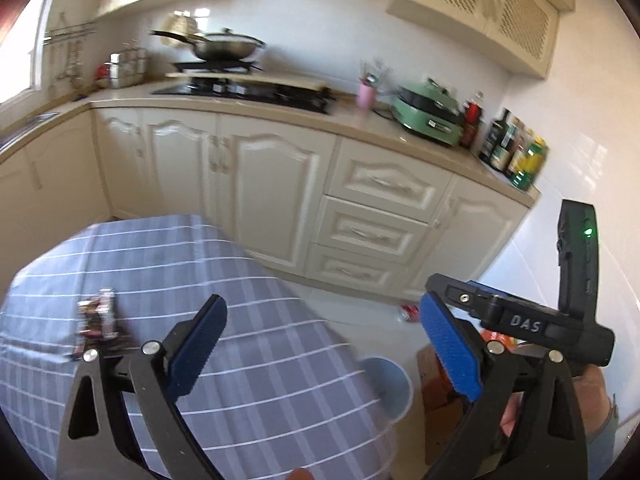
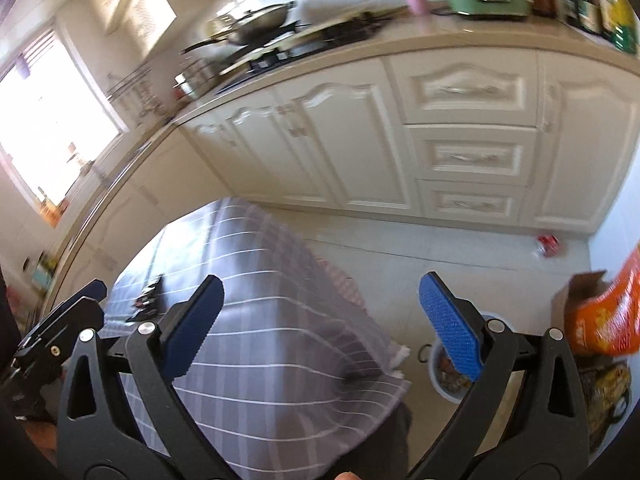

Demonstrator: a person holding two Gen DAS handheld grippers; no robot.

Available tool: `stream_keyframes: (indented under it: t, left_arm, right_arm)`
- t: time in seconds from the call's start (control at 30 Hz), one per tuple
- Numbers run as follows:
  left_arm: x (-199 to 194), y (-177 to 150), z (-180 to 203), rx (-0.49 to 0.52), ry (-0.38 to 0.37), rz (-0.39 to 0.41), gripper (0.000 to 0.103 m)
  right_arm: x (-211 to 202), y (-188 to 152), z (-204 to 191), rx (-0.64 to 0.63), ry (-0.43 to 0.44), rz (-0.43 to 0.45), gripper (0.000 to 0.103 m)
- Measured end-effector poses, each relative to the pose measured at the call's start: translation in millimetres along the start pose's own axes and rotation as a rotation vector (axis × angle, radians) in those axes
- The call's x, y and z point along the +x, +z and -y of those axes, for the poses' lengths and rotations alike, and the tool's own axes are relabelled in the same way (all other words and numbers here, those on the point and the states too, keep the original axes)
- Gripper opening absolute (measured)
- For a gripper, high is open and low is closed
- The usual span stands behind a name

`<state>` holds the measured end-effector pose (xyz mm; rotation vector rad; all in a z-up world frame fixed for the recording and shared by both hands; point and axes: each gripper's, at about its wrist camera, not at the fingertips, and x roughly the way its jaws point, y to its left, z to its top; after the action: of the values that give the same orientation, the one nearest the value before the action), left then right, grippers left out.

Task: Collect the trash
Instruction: 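Move both tools back over the table toward the dark wrappers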

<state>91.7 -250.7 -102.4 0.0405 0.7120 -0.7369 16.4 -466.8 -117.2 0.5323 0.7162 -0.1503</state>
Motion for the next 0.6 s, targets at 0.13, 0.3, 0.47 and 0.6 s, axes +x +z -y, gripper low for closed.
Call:
stream_keyframes:
  t: [0.13,0.3,0.47,0.6]
  left_arm:
    - [-27,-5,-42,-0.037,0.077,0.035,0.095]
    - [-57,-15,-94,-0.082,0.166,0.073,0.095]
    - [-85,-26,-138,-0.120,0.257,0.114,0.095]
    - [-99,-38,-171,-0.167,0.312,0.121,0.095]
  right_arm:
    - [11,1,-40,-0.064,0.048,-0.016,0.096]
    - [31,1,-99,-0.153,0.108,-0.046,0.096]
    - [51,-1,-153,-0.247,0.151,-0.079,0.096]
    - [80,-6,-194,-0.320,0.181,-0.135,0.096]
